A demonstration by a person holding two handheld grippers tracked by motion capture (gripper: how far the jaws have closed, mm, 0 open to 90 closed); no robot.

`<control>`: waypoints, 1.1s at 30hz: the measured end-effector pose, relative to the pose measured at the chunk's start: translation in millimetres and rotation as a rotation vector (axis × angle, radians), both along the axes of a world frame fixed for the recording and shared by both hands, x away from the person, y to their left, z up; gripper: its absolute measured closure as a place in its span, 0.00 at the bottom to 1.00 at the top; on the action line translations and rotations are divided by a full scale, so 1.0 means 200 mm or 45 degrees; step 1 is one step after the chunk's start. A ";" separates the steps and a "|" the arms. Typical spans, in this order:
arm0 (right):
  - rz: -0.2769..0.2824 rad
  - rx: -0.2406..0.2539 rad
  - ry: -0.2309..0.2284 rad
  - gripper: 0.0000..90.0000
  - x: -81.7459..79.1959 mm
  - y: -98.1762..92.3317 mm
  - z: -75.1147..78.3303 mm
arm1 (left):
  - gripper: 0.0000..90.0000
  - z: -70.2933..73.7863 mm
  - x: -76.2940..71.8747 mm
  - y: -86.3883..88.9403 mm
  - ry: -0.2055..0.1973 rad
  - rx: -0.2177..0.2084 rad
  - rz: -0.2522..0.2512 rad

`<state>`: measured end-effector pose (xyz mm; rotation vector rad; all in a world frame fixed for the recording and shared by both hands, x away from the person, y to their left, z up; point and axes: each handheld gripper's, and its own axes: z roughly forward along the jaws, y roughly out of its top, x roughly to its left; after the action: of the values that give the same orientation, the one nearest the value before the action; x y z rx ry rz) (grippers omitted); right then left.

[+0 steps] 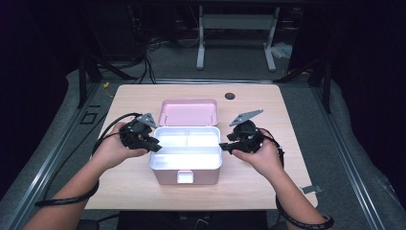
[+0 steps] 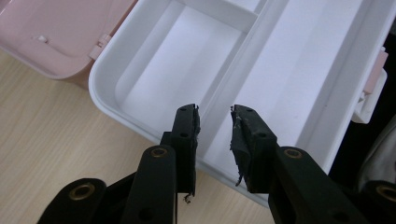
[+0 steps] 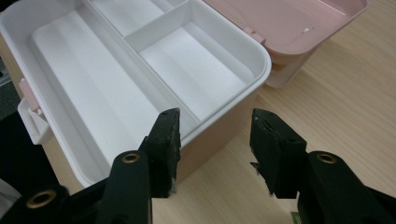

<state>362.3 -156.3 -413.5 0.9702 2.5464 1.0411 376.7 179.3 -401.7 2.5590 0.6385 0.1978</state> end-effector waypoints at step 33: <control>0.006 0.058 0.081 0.58 0.00 0.03 -0.07 | 0.88 -0.05 0.11 -0.39 0.007 0.288 -0.317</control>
<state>361.3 -150.9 -428.3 1.0257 2.5877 1.0908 398.5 101.3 -411.0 2.8270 0.3086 0.1865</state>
